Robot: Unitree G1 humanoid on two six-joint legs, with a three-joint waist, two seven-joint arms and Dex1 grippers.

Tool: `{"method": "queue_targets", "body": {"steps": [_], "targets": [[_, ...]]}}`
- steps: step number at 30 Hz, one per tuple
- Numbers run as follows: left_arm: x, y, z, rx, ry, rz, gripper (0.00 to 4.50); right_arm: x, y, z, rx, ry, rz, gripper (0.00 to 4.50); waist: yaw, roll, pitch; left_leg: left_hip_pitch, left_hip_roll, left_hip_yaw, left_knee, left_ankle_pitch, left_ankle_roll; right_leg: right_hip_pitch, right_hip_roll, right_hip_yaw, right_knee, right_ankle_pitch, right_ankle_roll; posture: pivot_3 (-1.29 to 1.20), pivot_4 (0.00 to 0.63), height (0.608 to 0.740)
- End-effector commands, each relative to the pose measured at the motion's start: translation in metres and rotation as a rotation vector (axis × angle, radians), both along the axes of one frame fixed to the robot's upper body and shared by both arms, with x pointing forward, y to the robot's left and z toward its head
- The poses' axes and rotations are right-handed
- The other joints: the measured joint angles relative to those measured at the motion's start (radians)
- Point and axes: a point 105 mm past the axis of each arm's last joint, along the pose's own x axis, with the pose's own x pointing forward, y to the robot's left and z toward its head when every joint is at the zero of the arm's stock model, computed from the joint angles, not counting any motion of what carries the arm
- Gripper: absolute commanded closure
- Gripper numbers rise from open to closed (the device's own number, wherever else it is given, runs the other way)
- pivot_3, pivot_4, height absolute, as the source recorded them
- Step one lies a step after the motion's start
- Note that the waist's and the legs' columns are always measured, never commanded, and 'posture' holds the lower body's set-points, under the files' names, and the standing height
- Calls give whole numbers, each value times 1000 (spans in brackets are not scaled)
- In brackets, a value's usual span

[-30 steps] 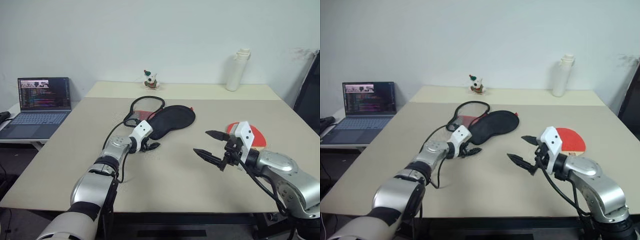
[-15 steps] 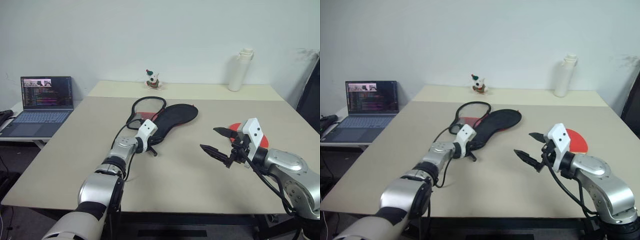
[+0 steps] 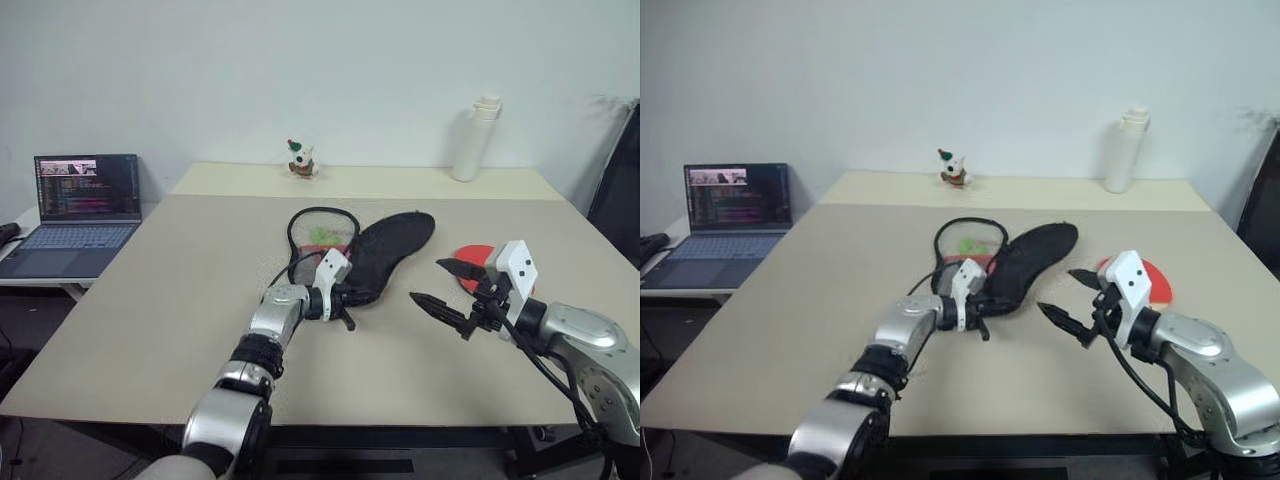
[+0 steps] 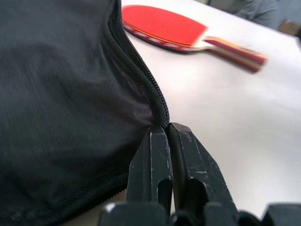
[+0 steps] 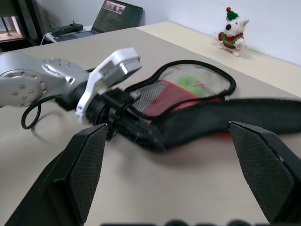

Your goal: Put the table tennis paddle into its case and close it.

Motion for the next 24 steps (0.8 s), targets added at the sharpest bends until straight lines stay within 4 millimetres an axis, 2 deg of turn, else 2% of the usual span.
{"method": "queue_targets", "body": {"steps": [1, 6, 9, 13, 16, 20, 24], "targets": [[-4, -7, 16, -19, -31, 25, 4461, -3, -2, 12, 2, -49, 9, 0, 0, 0, 0, 0, 0, 0, 0, 0, 0, 0, 0, 0, 0, 0, 0, 0, 150, 740], [-6, 0, 23, -57, -9, 75, 4461, 1, 0, 10, 31, -18, 0, 0, 0, 0, 0, 1, 0, 0, 0, 0, 0, 1, 0, 0, 0, 0, 0, 0, 150, 740], [-13, 4, 31, -97, -9, 64, 3840, 4, 0, 7, 44, 2, -12, 0, 0, 0, 0, 1, 0, 0, 0, 0, 0, 1, 0, 0, 0, 0, 0, 0, 150, 740], [-26, 10, 40, -123, -23, 26, 2416, 8, 0, 6, 62, 34, -31, 0, 1, 0, 0, 1, 0, 0, 0, 0, 0, 1, 0, 0, 0, 0, 0, 0, 150, 740], [-44, 24, 54, -156, -55, -56, 1400, 16, -3, 0, 70, 88, -76, 0, -2, 0, 0, 1, 0, 0, 0, 0, 0, 1, 0, 1, 0, 0, 0, 0, 150, 740], [-64, 48, 60, -170, -37, -119, 1400, 27, -4, -7, 53, 117, -124, 0, -2, 1, 0, 2, 1, 0, 0, 0, 0, 1, 0, 0, 0, 0, -1, 0, 150, 740], [-63, 73, 66, -148, -68, -70, 1400, 41, -1, -19, 41, 155, -174, 0, -2, 1, 0, 2, 1, 0, 0, 0, 0, 1, 0, 1, 0, -1, 0, 0, 150, 740]]}}
